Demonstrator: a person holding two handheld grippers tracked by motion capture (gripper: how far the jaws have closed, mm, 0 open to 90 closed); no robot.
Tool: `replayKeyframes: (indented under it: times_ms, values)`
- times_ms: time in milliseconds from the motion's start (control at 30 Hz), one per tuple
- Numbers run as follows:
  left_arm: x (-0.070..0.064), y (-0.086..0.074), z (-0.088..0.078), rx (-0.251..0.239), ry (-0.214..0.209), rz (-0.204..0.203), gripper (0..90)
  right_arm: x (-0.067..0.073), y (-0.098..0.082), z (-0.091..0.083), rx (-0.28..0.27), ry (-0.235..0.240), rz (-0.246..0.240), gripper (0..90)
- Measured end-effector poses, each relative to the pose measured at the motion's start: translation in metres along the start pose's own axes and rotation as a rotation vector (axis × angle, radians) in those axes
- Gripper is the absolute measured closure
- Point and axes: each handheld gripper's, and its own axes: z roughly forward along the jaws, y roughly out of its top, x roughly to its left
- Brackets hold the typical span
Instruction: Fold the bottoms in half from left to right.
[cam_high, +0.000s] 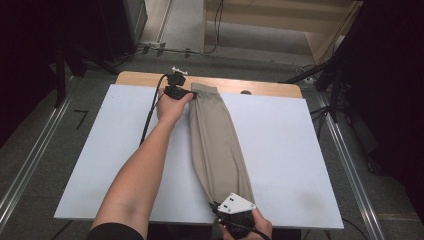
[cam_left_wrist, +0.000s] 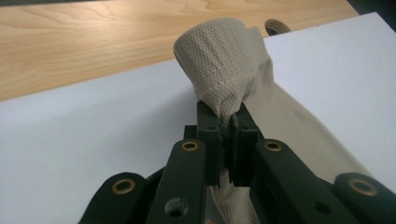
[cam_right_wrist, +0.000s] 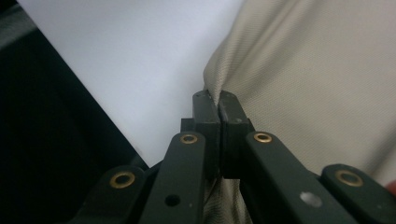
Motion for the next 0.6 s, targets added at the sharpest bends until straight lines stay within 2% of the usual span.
replayKeyframes:
  times_ms: [200,267,333,433,500,533,567,600]
  values:
    - [0.011,0.009,-0.015,0.027,0.039,0.021,86.3,0.027,0.026,0.016,-0.042,0.04,-0.032,86.5]
    - [0.015,0.01,-0.016,0.038,0.039,0.015,85.9,0.037,0.034,0.023,-0.049,0.029,-0.037,86.5]
    - [0.018,0.01,-0.016,0.048,0.05,0.021,85.8,0.044,0.039,0.03,-0.056,0.053,-0.033,86.4]
    - [0.024,0.009,-0.016,0.057,0.05,0.011,85.8,0.052,0.046,0.036,-0.072,0.065,-0.038,86.3]
    - [0.025,0.006,-0.017,0.024,0.047,0.016,81.4,0.053,0.049,0.04,-0.091,0.095,-0.026,84.0]
    - [0.024,0.005,-0.018,0.003,0.054,0.011,68.0,0.052,0.049,0.041,-0.092,0.119,-0.011,69.0]
    - [0.024,0.003,-0.022,-0.023,0.051,-0.012,56.8,0.051,0.049,0.041,-0.092,0.129,0.007,54.2]
    - [0.024,0.002,-0.026,-0.048,0.04,-0.023,39.1,0.048,0.047,0.038,-0.094,0.121,0.023,39.9]
